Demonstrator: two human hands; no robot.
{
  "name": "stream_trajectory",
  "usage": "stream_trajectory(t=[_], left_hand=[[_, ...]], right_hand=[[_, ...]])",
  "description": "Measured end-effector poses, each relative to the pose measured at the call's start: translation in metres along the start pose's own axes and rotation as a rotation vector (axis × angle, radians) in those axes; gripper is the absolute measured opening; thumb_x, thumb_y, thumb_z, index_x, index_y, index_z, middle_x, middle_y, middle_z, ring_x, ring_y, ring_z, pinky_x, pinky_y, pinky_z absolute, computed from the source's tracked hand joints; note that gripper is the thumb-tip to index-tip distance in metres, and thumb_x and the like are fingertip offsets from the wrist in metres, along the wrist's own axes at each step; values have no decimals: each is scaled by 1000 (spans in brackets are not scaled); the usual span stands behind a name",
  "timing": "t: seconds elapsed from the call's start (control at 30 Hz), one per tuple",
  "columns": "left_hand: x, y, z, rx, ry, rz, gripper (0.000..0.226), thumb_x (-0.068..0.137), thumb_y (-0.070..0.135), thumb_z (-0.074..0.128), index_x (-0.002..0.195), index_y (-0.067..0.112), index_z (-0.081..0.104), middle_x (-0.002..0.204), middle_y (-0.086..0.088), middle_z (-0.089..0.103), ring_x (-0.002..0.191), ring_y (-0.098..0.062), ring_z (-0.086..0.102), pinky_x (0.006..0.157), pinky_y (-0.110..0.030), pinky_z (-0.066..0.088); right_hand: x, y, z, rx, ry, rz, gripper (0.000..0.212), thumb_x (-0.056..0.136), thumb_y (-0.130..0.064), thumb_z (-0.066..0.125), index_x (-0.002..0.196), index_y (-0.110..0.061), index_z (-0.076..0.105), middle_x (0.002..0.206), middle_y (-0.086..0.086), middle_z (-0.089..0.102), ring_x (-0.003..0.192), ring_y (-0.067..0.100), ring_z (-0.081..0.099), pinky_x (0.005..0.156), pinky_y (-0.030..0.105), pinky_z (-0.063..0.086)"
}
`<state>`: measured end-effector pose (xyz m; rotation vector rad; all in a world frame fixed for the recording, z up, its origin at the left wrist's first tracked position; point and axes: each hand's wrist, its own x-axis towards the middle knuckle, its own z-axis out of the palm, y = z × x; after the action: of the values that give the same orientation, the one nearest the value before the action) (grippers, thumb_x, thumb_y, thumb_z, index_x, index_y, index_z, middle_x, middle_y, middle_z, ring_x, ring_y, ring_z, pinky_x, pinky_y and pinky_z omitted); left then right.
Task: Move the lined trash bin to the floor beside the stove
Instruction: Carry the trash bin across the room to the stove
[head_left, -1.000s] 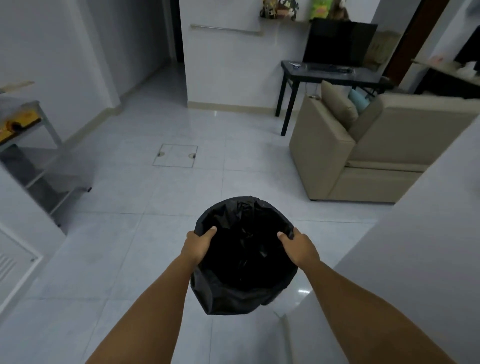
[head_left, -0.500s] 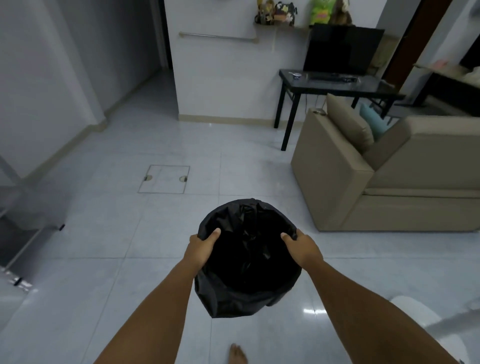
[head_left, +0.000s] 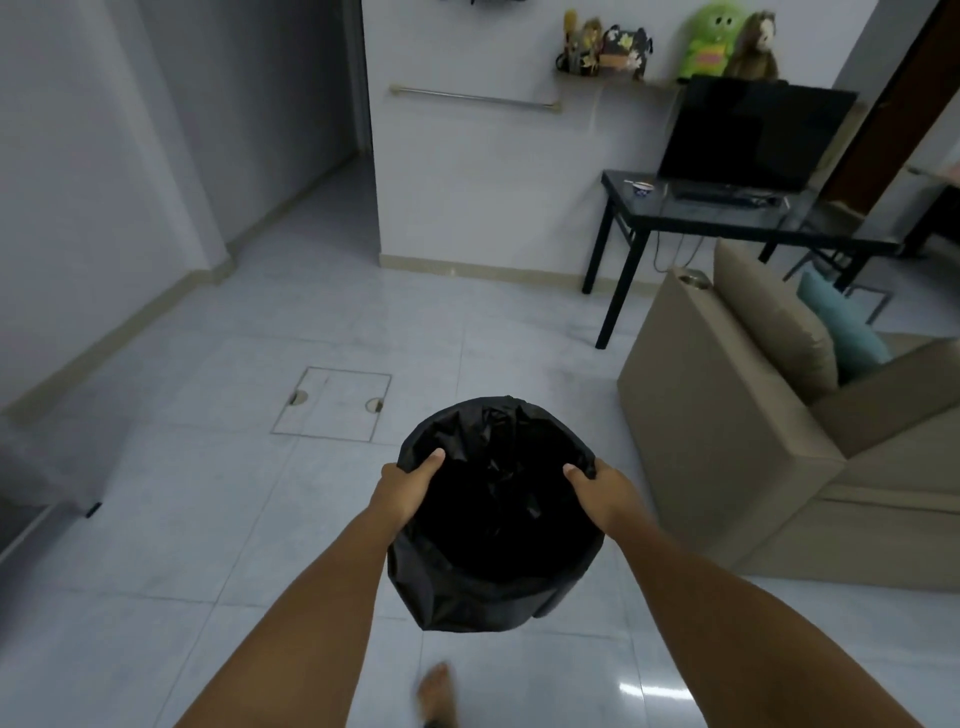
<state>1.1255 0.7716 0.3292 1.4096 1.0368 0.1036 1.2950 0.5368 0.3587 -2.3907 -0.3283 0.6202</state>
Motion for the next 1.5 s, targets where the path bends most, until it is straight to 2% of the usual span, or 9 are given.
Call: stream_trajectory(t=[0.47,0.6,0.77,0.97,1.13,1.27,1.5], left_hand=[[233,147,-6,-64,24,-58,132,47,88,60,151,8,40,145,-15,55,130,-36,55,110,-51,43],[285,178,-19,-112,77,-41,114,62,79,64,148,6,45,142,-17,58,127,-37,57,109,-50,45],[349,200,-42,-167,184,-100,122,52,83,64,146,6,46,139,-17,60,123,-38,59,107,-51,47],[418,234,-71,-311,368,-155,102,76,72,64,147,2,42,143,-20,55,127,-39,56,108,-50,45],[455,253,-96,-421,522,-183,115,64,80,63,146,2,46,142,-20,57,127,-40,56,110,-51,44],[464,256,-115,-495,644,-210,99,78,69,65,146,0,45,143,-21,56,128,-41,55,110,-49,44],[464,241,-165,-632,840,-247,96,82,67,63,148,0,41,146,-21,53,130,-41,54,107,-48,44]], right_hand=[[273,-135,-5,-52,-47,-12,69,91,-62,45,145,-20,47,136,12,61,123,37,58,106,53,47],[335,-174,5,-76,-74,-43,67,91,-63,44,142,-21,51,133,11,63,120,36,60,104,51,49],[417,-231,28,-137,-148,-113,65,92,-61,45,142,-20,50,133,11,63,121,37,59,103,47,48],[517,-312,57,-191,-287,-226,64,94,-58,45,143,-18,50,136,13,61,124,38,57,105,46,46],[584,-384,83,-244,-407,-346,65,94,-58,45,143,-16,51,140,14,59,127,38,55,109,48,44],[605,-435,113,-297,-480,-454,63,96,-56,46,144,-15,50,141,15,58,128,38,54,108,46,42],[615,-517,189,-382,-662,-625,63,94,-57,46,142,-17,52,139,12,60,126,36,56,107,46,45]])
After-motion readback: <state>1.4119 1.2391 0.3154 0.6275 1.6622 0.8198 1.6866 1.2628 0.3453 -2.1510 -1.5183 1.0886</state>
